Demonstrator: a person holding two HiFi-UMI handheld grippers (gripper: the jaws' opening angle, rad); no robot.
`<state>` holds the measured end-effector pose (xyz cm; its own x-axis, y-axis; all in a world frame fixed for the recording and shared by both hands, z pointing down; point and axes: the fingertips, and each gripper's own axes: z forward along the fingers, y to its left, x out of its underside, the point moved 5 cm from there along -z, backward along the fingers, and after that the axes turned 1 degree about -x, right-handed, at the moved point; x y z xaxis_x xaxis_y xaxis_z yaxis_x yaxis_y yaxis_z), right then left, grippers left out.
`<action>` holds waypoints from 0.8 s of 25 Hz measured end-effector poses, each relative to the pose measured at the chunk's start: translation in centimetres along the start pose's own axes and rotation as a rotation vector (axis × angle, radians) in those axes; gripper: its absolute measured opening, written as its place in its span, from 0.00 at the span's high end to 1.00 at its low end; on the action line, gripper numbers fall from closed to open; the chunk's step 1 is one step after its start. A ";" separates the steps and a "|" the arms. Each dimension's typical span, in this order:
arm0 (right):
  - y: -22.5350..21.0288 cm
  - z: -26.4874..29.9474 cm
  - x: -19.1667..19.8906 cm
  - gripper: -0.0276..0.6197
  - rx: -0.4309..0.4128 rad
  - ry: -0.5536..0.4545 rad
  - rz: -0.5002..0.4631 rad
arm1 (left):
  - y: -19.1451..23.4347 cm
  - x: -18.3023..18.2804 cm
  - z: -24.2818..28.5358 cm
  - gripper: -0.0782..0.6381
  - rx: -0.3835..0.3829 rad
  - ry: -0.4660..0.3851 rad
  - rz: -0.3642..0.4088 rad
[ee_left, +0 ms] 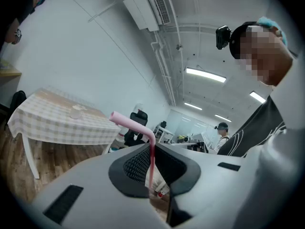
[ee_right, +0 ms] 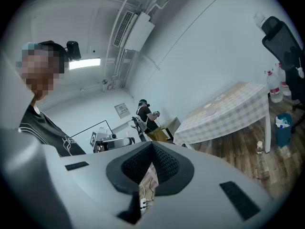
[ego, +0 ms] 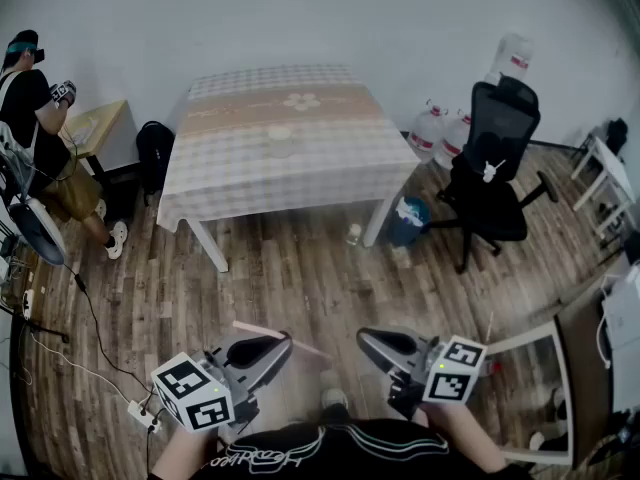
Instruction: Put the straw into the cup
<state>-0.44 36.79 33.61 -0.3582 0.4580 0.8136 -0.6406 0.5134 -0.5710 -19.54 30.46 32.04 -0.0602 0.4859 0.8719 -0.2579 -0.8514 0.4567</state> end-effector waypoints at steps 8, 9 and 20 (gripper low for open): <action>-0.3 -0.2 -0.9 0.94 -0.014 -0.016 -0.016 | -0.4 -1.0 0.7 0.86 0.001 -0.014 0.011; -0.6 -0.2 -1.1 0.94 -0.016 -0.019 -0.015 | -0.4 -1.1 1.0 0.86 0.001 -0.015 0.013; -5.9 -2.3 -3.3 0.94 -0.013 -0.034 0.008 | 0.8 -2.2 6.4 0.86 -0.027 -0.026 -0.008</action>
<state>6.15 33.93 34.05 -0.3862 0.4373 0.8122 -0.6286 0.5196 -0.5787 -13.40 27.47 31.61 -0.0333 0.4875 0.8725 -0.2839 -0.8416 0.4594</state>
